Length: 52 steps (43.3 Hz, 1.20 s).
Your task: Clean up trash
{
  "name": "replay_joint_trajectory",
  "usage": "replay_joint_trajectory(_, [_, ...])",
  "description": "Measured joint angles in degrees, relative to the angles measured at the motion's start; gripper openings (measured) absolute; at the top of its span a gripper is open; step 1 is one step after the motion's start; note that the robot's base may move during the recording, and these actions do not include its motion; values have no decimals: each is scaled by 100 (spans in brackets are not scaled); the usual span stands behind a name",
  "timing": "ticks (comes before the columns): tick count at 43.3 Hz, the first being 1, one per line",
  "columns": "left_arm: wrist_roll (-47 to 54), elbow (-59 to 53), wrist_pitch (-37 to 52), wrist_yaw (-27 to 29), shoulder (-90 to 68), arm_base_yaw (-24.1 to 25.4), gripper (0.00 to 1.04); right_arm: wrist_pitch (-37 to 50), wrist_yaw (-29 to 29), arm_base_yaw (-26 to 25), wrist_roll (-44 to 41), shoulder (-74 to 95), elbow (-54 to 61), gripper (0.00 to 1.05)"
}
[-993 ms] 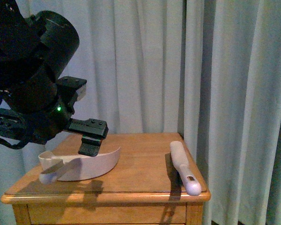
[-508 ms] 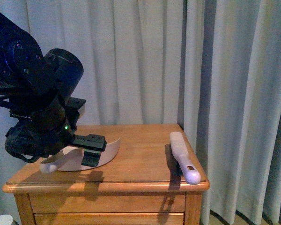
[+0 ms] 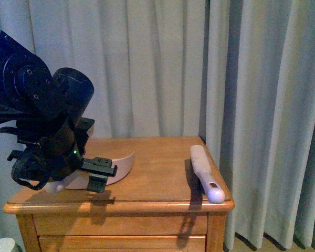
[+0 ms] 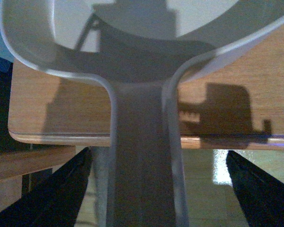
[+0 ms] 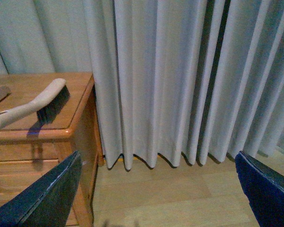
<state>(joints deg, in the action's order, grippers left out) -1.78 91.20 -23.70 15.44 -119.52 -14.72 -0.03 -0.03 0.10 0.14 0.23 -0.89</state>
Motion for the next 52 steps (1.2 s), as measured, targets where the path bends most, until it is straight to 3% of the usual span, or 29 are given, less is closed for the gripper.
replay_joint_trajectory(12, [48, -94, 181, 79, 37, 22, 30, 0, 0, 0, 0, 0, -2, 97])
replay_joint_trajectory(14, [90, -153, 227, 87, 72, 22, 27, 0, 0, 0, 0, 0, 0, 97])
replay_joint_trajectory(22, [428, -511, 619, 157, 358, -2, 27, 0, 0, 0, 0, 0, 0, 97])
replay_joint_trajectory(29, [787, -1121, 1565, 369, 953, -127, 27, 0, 0, 0, 0, 0, 0, 97])
replay_joint_trajectory(37, [1703, -3058, 3928, 597, 2732, -546, 27, 0, 0, 0, 0, 0, -2, 97])
replay_joint_trajectory(52, [1969, -5276, 5320, 533, 5508, -570, 27, 0, 0, 0, 0, 0, 0, 97])
